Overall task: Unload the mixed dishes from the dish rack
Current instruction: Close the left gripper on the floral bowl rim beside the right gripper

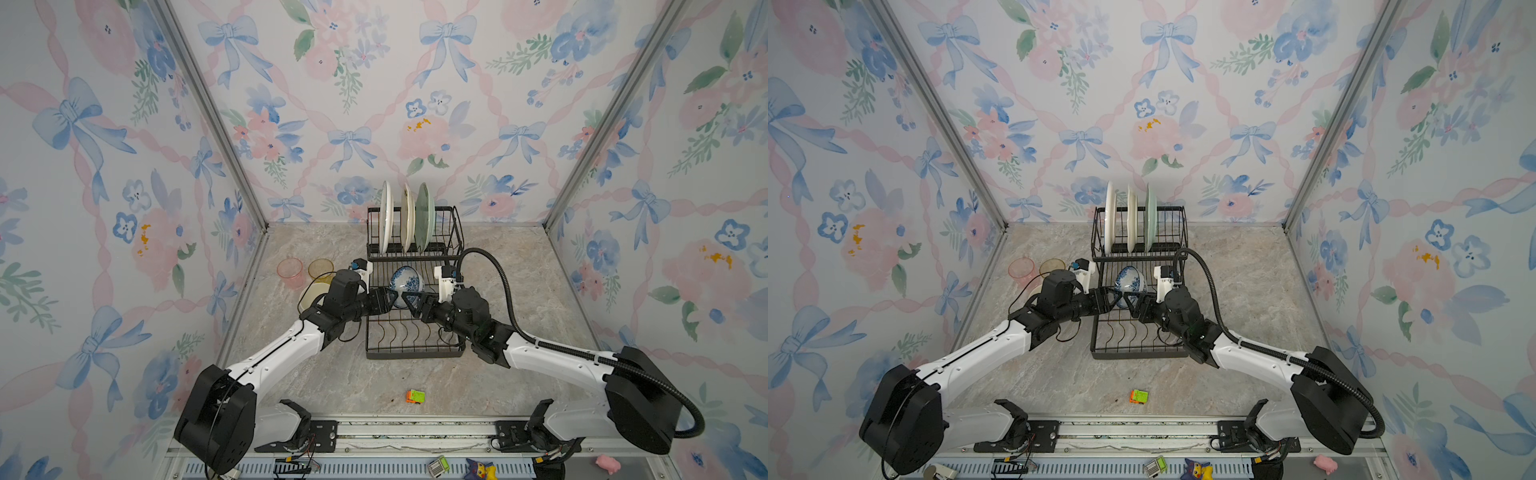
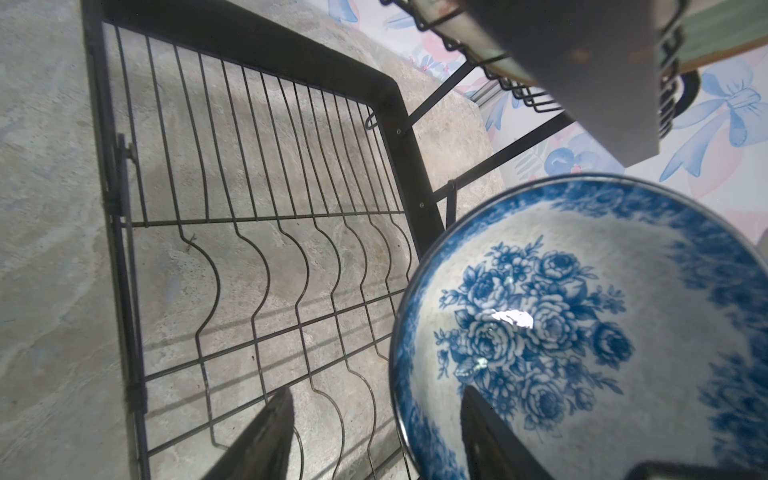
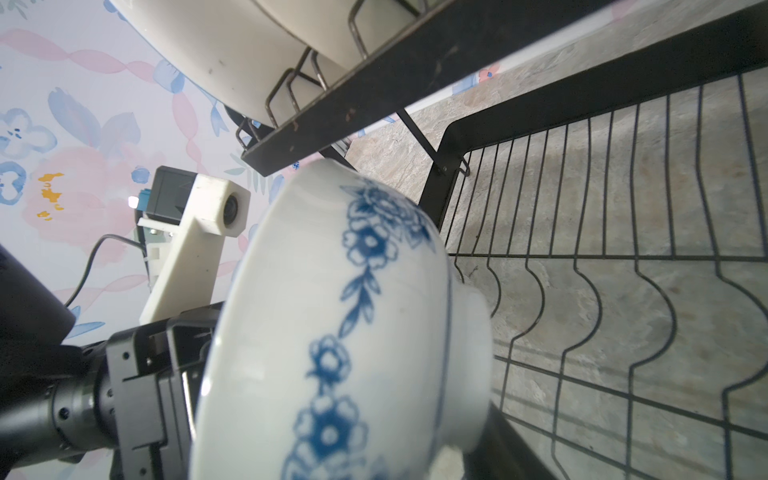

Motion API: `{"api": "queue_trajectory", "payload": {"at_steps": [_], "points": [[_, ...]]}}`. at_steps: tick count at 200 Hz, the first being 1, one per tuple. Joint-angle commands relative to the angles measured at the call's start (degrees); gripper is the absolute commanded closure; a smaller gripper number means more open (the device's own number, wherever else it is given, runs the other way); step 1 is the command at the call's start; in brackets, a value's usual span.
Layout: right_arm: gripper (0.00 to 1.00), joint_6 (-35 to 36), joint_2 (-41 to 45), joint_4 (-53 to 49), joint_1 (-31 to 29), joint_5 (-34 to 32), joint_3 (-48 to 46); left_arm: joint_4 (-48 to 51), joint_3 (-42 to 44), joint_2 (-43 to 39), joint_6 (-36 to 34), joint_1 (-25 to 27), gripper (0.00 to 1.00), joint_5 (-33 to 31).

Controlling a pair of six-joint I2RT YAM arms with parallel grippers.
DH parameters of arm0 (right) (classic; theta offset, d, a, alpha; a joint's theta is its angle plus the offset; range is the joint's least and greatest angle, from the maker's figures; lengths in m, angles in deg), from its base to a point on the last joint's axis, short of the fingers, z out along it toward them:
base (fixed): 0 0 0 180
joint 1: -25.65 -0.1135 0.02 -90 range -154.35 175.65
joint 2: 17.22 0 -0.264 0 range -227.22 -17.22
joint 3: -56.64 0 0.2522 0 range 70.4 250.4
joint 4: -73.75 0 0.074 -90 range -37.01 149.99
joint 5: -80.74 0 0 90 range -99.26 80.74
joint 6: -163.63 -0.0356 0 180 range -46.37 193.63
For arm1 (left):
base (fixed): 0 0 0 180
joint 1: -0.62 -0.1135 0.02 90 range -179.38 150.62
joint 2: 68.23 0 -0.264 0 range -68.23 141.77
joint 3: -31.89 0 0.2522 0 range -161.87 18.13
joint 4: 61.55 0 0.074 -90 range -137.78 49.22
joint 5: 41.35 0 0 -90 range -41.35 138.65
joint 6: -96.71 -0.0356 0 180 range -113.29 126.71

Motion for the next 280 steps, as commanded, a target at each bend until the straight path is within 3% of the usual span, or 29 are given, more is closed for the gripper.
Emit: {"api": "queue_trajectory", "payload": {"at_steps": [1,20,55,100,146,223,269,280], "points": [[0.37,-0.09,2.51,3.72,-1.21,-0.60,0.12,-0.88,-0.93,0.62,0.40,-0.31,0.40,0.84],[0.37,-0.03,2.43,3.85,-1.35,-0.62,0.21,-0.98,-0.92,0.63,0.40,-0.34,0.46,0.86],[0.37,-0.65,1.48,4.40,-1.70,0.13,0.72,-1.07,-0.66,0.30,0.57,-0.36,0.71,1.10],[0.37,-1.13,0.60,4.83,-2.39,1.34,1.43,-1.06,0.08,-0.92,1.01,-0.68,0.74,0.59],[0.37,-1.01,-0.39,5.22,-3.32,2.34,2.05,-1.04,0.36,-1.55,1.38,-0.95,1.00,0.92],[0.27,-0.63,-0.11,5.11,-3.54,1.90,1.87,-0.75,2.68,-3.74,1.54,-1.22,1.00,0.14],[0.00,1.03,0.45,2.48,-3.80,0.24,2.18,-0.10,3.40,-5.23,1.77,-1.83,1.00,0.27],[0.03,1.69,0.82,1.61,-3.89,-0.73,2.23,0.52,3.63,-6.28,1.78,-2.22,1.00,-0.23]]}}
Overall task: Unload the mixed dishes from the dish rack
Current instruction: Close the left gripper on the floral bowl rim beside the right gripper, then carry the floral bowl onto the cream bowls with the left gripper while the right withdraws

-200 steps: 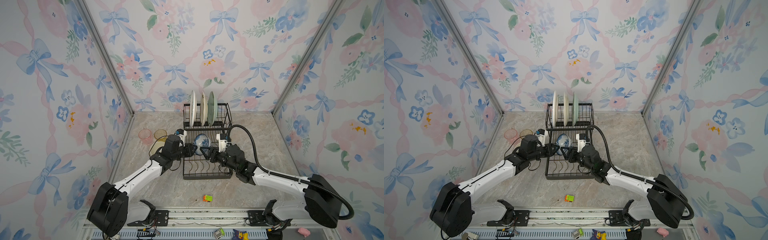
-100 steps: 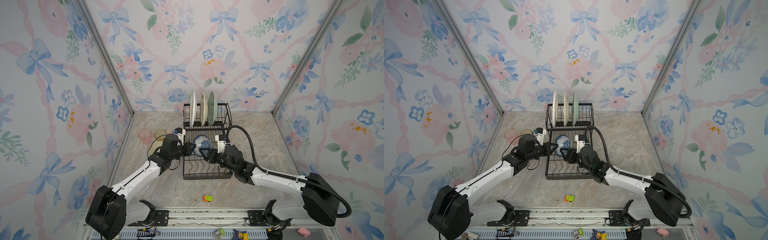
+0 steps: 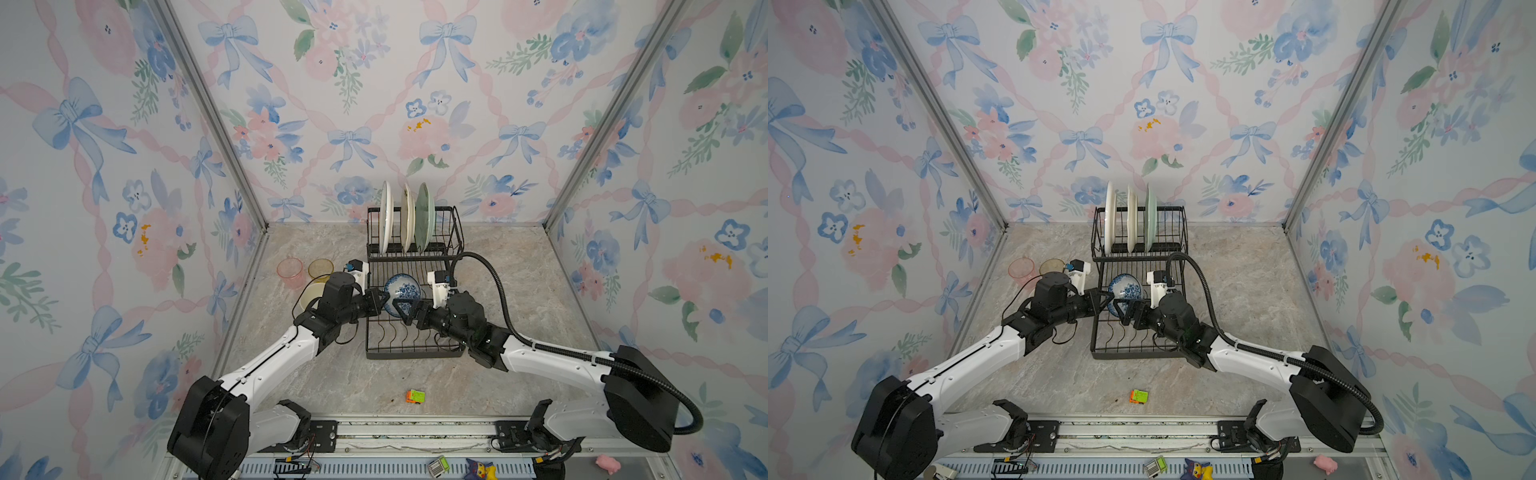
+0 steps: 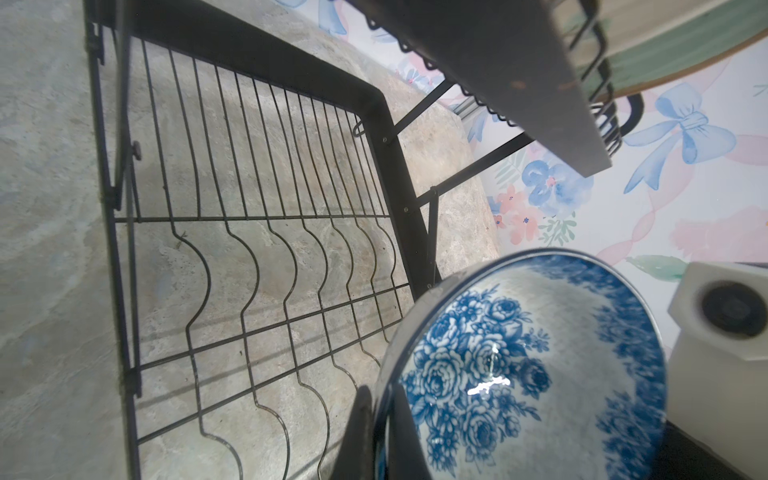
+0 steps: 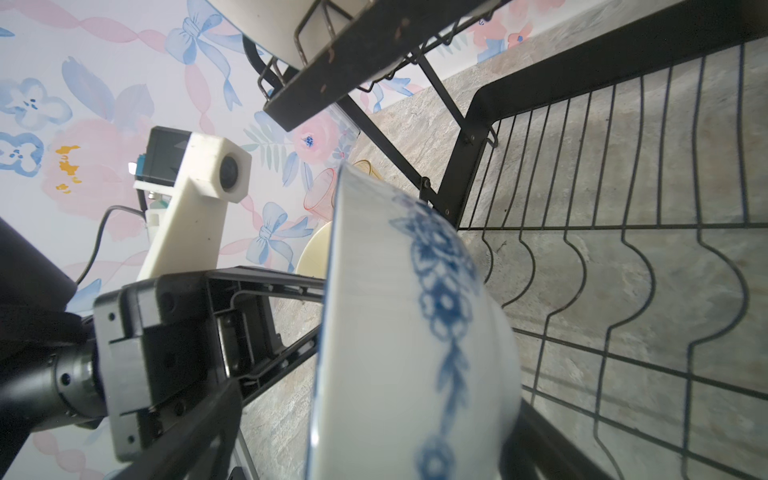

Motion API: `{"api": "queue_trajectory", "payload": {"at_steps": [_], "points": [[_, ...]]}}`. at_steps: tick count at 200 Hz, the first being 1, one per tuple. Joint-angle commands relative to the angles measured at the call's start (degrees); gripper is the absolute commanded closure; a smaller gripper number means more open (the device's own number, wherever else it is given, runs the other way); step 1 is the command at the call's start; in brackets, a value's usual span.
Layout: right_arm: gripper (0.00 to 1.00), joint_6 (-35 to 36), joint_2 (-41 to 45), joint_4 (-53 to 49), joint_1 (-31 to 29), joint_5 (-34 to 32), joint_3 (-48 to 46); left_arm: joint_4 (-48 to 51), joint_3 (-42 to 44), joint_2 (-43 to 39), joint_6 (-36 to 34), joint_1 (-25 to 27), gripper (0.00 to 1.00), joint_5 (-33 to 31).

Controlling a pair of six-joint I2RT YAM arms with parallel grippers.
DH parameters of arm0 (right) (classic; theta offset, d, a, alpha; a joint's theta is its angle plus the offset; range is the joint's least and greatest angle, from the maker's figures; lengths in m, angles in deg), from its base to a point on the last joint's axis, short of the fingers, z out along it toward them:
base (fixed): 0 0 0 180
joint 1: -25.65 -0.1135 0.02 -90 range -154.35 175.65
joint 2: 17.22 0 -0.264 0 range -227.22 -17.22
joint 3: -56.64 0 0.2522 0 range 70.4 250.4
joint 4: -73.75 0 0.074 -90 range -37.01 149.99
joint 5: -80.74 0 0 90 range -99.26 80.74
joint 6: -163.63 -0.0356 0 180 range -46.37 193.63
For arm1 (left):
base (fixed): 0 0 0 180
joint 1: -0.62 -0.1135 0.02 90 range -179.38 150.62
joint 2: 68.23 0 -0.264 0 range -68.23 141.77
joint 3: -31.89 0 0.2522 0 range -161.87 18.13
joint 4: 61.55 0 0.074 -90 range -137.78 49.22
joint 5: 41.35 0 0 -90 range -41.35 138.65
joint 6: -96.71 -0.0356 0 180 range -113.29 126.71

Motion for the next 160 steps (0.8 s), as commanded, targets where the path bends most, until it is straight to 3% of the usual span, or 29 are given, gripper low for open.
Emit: {"api": "queue_trajectory", "payload": {"at_steps": [1,37,119,160], "points": [[0.03,2.40,1.63,1.52,-1.03,-1.37,2.07,1.20,1.10,-2.51,-0.35,-1.00,1.00,-1.71],[0.03,5.33,3.63,-2.83,-1.16,-5.81,2.28,4.98,2.88,-6.71,-1.22,-4.44,1.00,-4.49],[0.03,14.19,8.29,-8.83,-0.97,-11.40,2.96,16.77,4.26,-15.45,-5.88,-19.09,1.00,-9.57],[0.03,16.33,10.97,-10.64,0.01,-12.58,2.12,20.87,3.05,-15.68,-9.04,-25.22,1.00,-13.87]]}}
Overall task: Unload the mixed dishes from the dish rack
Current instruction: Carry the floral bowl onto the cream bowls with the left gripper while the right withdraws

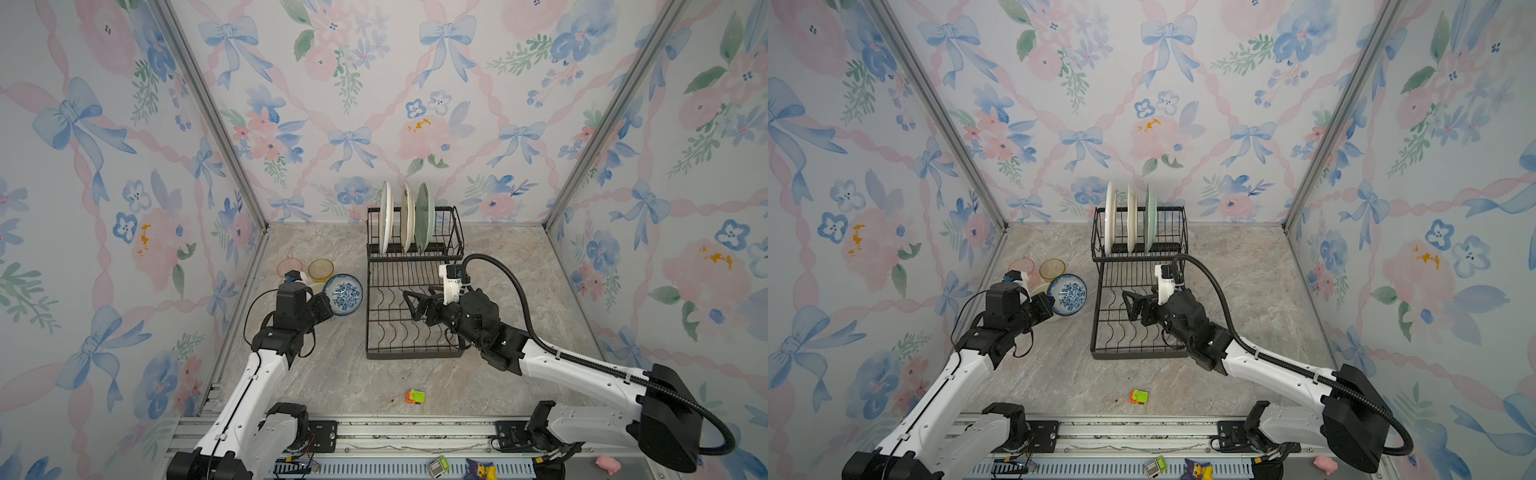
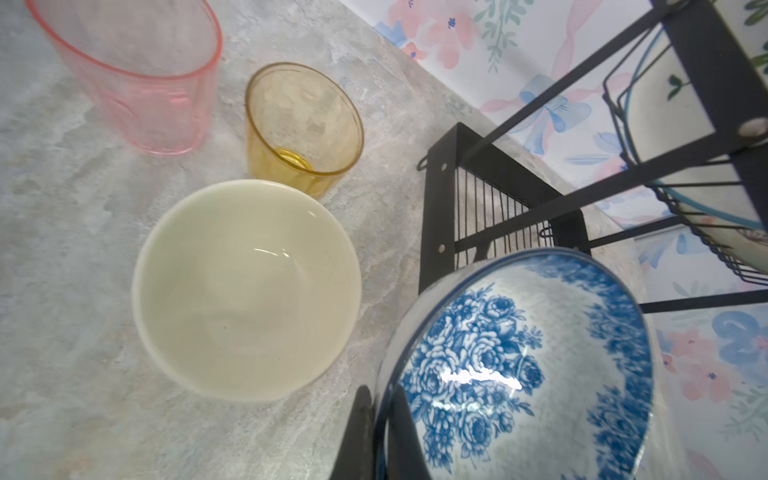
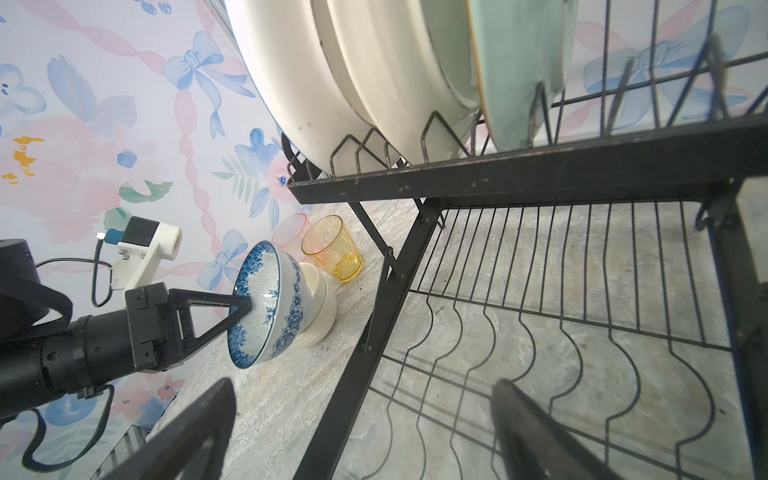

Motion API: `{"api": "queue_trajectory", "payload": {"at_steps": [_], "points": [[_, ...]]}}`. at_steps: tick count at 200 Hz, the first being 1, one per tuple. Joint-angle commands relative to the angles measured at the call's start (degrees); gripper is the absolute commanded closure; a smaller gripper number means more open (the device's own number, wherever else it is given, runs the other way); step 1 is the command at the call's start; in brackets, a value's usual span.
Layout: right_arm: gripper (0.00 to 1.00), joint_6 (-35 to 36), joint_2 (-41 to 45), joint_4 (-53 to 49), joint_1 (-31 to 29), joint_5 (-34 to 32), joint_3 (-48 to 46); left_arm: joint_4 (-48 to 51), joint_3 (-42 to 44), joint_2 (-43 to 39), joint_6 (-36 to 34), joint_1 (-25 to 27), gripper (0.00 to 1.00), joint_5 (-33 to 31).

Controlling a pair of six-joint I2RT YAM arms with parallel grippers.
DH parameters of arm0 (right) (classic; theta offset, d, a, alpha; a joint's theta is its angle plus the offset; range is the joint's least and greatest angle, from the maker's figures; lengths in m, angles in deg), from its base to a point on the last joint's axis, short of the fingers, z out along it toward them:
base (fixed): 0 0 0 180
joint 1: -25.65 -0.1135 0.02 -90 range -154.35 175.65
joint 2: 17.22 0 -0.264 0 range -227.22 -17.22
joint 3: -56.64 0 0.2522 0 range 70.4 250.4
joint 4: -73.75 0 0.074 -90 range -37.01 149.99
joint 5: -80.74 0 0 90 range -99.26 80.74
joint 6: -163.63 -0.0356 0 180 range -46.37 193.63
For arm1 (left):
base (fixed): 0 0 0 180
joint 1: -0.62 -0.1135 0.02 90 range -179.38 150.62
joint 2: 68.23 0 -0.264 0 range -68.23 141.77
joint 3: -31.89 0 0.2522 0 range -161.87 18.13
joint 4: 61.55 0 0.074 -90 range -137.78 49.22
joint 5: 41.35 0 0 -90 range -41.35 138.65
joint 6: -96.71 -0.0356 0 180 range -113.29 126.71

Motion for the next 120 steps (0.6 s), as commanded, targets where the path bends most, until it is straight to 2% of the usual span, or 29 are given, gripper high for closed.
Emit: {"api": "queue_trajectory", "payload": {"at_steps": [1,68,120], "points": [[0.03,2.79,2.26,-2.23,0.52,-1.86,0.33,2.06,-1.40,-0.24,-3.18,-2.81,1.00,-2.66],[0.03,3.16,4.62,-4.04,3.20,-0.54,-0.95,5.04,-3.79,2.37,-5.95,-8.08,1.00,-5.08],[0.03,3.16,4.37,-4.46,4.19,0.60,-0.81,4.98,-5.18,6.51,-6.41,-8.84,1.00,-5.48]]}}
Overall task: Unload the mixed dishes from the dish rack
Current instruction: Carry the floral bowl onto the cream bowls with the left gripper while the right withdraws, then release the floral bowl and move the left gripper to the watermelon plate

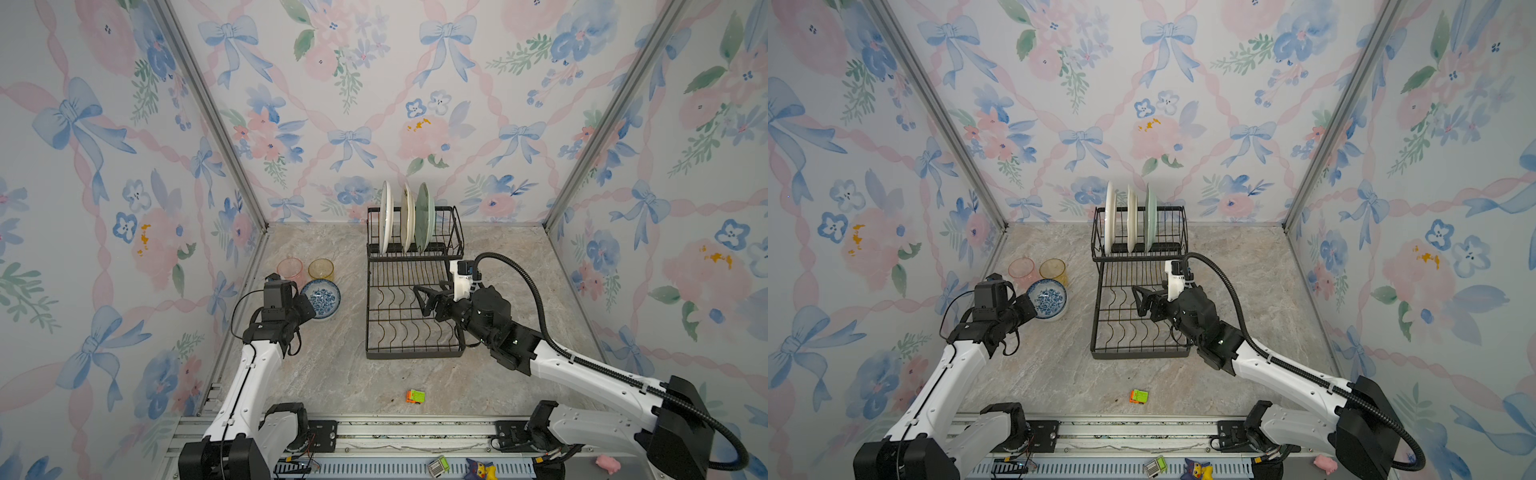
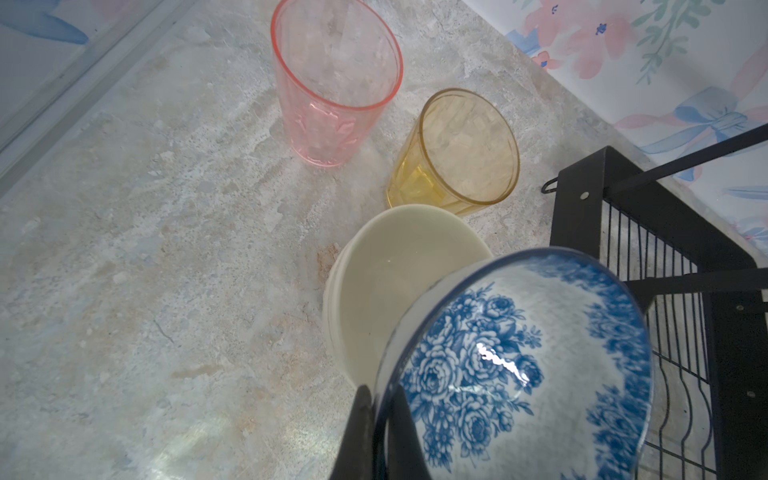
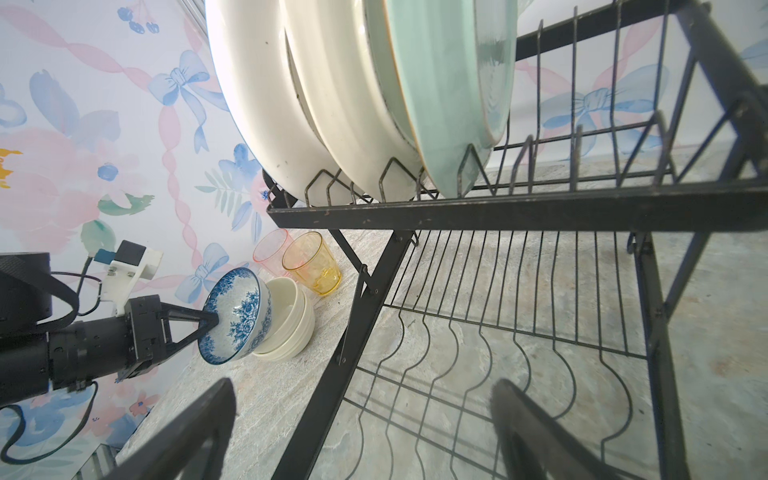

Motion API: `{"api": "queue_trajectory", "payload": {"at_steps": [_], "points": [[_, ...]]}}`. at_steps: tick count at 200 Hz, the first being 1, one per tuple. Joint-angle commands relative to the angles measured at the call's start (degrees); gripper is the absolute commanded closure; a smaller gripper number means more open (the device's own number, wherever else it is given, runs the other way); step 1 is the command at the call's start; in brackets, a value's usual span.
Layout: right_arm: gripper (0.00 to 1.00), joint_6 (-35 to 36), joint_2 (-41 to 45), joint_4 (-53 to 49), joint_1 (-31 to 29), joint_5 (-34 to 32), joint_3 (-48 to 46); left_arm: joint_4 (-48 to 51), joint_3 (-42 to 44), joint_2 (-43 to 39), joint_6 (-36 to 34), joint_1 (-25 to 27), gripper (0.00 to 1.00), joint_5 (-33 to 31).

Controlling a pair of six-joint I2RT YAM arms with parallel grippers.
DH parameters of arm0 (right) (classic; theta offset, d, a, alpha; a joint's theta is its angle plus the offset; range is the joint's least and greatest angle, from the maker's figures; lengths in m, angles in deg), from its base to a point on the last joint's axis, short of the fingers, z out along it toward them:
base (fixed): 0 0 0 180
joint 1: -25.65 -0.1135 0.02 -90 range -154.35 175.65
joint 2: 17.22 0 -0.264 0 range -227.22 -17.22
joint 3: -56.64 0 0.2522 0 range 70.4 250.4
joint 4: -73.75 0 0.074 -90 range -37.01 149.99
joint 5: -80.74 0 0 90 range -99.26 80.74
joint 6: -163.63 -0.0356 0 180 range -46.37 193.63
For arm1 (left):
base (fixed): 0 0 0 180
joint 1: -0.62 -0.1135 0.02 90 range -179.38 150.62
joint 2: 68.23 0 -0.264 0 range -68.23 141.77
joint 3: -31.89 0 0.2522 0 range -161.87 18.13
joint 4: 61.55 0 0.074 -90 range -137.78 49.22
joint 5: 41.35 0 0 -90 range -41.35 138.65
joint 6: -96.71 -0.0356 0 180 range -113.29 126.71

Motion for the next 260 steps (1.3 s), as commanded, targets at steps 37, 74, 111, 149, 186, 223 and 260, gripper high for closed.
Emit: {"api": "queue_trajectory", "payload": {"at_steps": [37,74,111,149,186,223,260], "points": [[0.03,0.92,1.08,-2.05,1.07,1.21,-0.69,-1.20,-2.50,3.68,-1.17,-0.52,0.65,-0.06],[0.03,1.00,1.29,-2.84,1.14,1.31,-0.53,-1.25,-4.78,3.61,-1.47,-0.52,0.39,0.46],[0.03,0.93,0.91,-3.23,1.17,1.43,-0.04,-1.28,-4.77,2.75,-2.36,-0.51,0.15,3.75],[0.03,1.09,0.09,-4.07,1.28,1.86,0.89,-1.45,-5.04,0.36,-1.19,0.96,0.02,6.43],[0.03,0.83,-0.44,-4.78,1.32,1.75,2.12,-1.63,-6.37,-2.68,1.35,7.87,0.02,3.19],[0.03,0.39,0.00,-6.74,1.35,1.10,3.38,-4.16,-7.56,-5.26,3.90,13.93,0.02,3.34],[0.03,0.10,1.70,-7.17,1.68,2.04,2.75,-9.29,-8.11,-7.20,3.64,18.85,0.12,3.85]]}}
